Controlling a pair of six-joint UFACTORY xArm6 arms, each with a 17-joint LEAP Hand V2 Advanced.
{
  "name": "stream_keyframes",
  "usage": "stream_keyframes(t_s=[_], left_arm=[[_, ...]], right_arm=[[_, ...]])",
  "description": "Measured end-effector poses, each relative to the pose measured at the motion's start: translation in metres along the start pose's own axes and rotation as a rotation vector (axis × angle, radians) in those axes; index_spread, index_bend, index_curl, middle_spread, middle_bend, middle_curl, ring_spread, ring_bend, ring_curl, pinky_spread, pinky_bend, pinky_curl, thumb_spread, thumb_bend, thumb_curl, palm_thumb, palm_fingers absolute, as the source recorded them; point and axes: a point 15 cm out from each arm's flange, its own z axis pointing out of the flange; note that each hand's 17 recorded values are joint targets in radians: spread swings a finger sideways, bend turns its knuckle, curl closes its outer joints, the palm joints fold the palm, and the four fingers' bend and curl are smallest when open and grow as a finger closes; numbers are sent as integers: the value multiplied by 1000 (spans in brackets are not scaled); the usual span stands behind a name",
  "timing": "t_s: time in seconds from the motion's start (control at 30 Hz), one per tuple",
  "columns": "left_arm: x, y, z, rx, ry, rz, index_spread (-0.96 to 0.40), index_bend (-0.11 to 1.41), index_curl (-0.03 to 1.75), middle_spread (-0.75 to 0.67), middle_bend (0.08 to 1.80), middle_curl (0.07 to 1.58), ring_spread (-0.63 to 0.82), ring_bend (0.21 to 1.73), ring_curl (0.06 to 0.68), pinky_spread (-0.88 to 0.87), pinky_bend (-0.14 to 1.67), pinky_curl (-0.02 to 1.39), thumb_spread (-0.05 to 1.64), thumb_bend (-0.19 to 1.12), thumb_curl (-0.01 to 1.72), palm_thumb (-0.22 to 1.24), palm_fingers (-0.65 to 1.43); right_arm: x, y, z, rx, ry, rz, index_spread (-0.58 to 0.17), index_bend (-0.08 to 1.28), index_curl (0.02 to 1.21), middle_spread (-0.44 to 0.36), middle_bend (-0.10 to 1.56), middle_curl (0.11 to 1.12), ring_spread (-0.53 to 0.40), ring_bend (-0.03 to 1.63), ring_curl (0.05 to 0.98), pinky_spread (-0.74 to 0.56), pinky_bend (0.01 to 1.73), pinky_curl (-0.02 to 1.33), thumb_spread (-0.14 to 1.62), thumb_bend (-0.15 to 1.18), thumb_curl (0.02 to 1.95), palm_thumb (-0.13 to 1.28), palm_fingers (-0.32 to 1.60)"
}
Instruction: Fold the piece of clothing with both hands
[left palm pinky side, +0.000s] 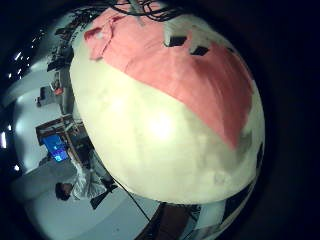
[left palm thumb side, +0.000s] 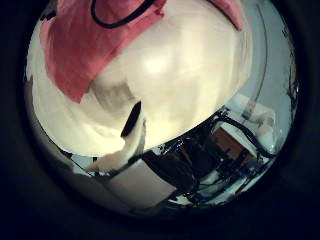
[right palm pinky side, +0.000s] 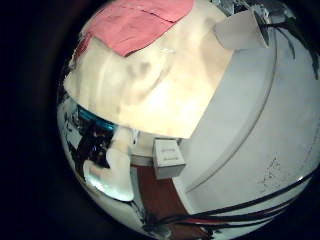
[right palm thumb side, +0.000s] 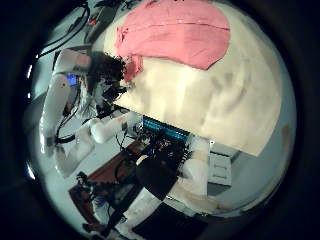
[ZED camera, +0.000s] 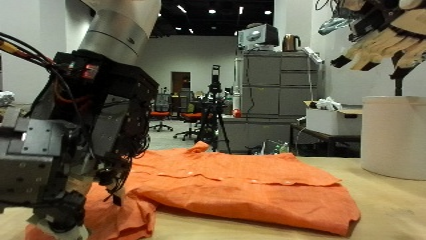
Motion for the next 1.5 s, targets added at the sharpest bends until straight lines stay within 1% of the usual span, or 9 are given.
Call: stream_keyframes(t_s=[0.1,0.27,0.43,0.67,0.87,0.93,1.1,1.3,1.5], left_arm=[[-5,-7,1,24,7,-23,-47,182,307,-116,600,461,-47,599,214,-45,395,297,950,-21,323,456,659],[-11,-13,2,15,14,-31,-194,189,346,-290,713,589,-366,851,322,-423,661,394,943,-8,342,563,958],[-14,-8,1,-48,14,-31,-310,241,413,-390,740,692,-474,1040,425,-586,877,496,939,29,378,747,1107],[-15,-9,-8,-43,25,-19,-475,401,581,-503,785,851,-490,1226,523,-650,1096,601,912,15,463,904,1072],[-14,5,-34,5,57,-10,-511,403,699,-530,826,946,-492,1171,544,-655,1064,626,917,-71,440,651,714],[-14,10,-37,18,56,-9,-437,355,714,-481,724,932,-454,1088,535,-628,1011,629,934,-64,409,557,380],[-11,17,-34,36,51,-2,-201,254,659,-274,395,788,-220,926,459,-492,925,597,933,-56,368,443,3],[-9,18,-18,4,47,4,11,161,547,29,234,601,170,715,338,-41,620,480,901,-42,341,362,-94],[-11,8,1,1,15,-5,99,138,456,220,164,495,355,638,287,211,536,413,886,-33,335,349,-91]], right_arm=[[0,0,-1,4,1,1,-307,181,335,100,185,301,207,225,241,315,273,297,1036,-25,264,247,258],[1,0,0,3,2,1,-307,181,335,92,185,301,209,223,241,314,270,297,1036,-25,264,247,259],[0,1,-2,7,3,-2,-306,181,335,90,183,299,203,226,242,315,270,296,1036,-25,263,247,262],[0,2,-2,8,3,-2,-311,185,338,79,190,301,201,230,243,316,257,291,1036,-25,263,247,288],[0,1,-1,5,2,0,-313,182,339,69,188,303,199,225,242,313,251,290,1037,-26,264,242,294],[0,1,-1,3,1,-2,-313,183,340,68,187,303,200,222,241,313,249,290,1037,-24,265,245,296],[-1,-1,1,-1,0,-2,-314,182,341,66,186,302,201,220,241,312,247,290,1037,-25,264,247,297],[0,-1,1,-3,-1,0,-314,181,341,66,186,300,201,219,240,317,245,290,1036,-25,264,247,298],[0,-1,3,-10,-3,-2,-314,182,341,66,185,300,200,217,240,319,246,290,1037,-24,264,246,297]])
